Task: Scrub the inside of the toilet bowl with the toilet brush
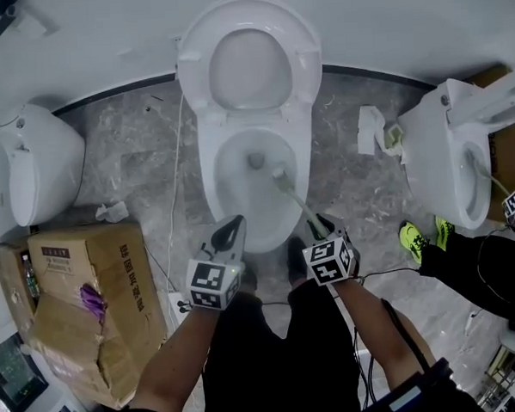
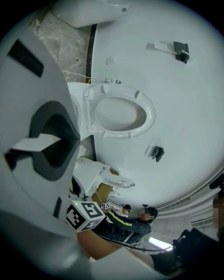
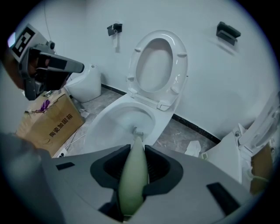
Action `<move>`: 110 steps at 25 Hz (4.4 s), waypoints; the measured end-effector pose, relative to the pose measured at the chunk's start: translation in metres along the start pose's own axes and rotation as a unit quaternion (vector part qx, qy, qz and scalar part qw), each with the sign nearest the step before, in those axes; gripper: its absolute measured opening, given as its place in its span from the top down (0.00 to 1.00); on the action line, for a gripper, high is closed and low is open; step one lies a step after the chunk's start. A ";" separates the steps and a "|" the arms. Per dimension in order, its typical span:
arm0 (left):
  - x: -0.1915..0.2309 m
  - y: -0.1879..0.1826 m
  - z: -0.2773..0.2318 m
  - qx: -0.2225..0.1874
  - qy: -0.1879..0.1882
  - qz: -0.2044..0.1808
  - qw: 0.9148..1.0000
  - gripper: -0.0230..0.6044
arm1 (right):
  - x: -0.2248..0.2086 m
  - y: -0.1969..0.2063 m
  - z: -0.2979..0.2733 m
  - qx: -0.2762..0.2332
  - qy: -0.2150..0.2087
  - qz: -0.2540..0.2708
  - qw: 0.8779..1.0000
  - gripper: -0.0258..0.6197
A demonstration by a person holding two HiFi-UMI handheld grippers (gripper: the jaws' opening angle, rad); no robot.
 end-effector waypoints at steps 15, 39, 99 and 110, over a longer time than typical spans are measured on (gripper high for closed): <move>-0.030 -0.006 0.071 -0.014 -0.022 0.005 1.000 0.95 | 0.077 0.018 0.061 0.004 -0.120 0.081 0.990 0.80; -0.065 -0.065 0.129 -0.069 -0.041 -0.008 0.997 0.95 | 0.037 -0.062 0.141 -0.079 -0.091 0.016 0.993 0.80; -0.113 -0.228 0.236 -0.207 -0.037 -0.062 0.976 0.95 | -0.086 -0.188 0.373 -0.274 -0.005 -0.096 0.957 0.79; -0.115 -0.232 0.240 -0.213 -0.042 -0.072 0.973 0.95 | -0.088 -0.184 0.377 -0.279 -0.005 -0.112 0.954 0.79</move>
Point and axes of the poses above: the fingertips, and each gripper's own axes: z backward along the fingers, x to its left, y out of its underside, the point moved 6 cm from there along z, backward along the fingers, and after that the axes turned 11 degrees about y, right-handed, at the moved point
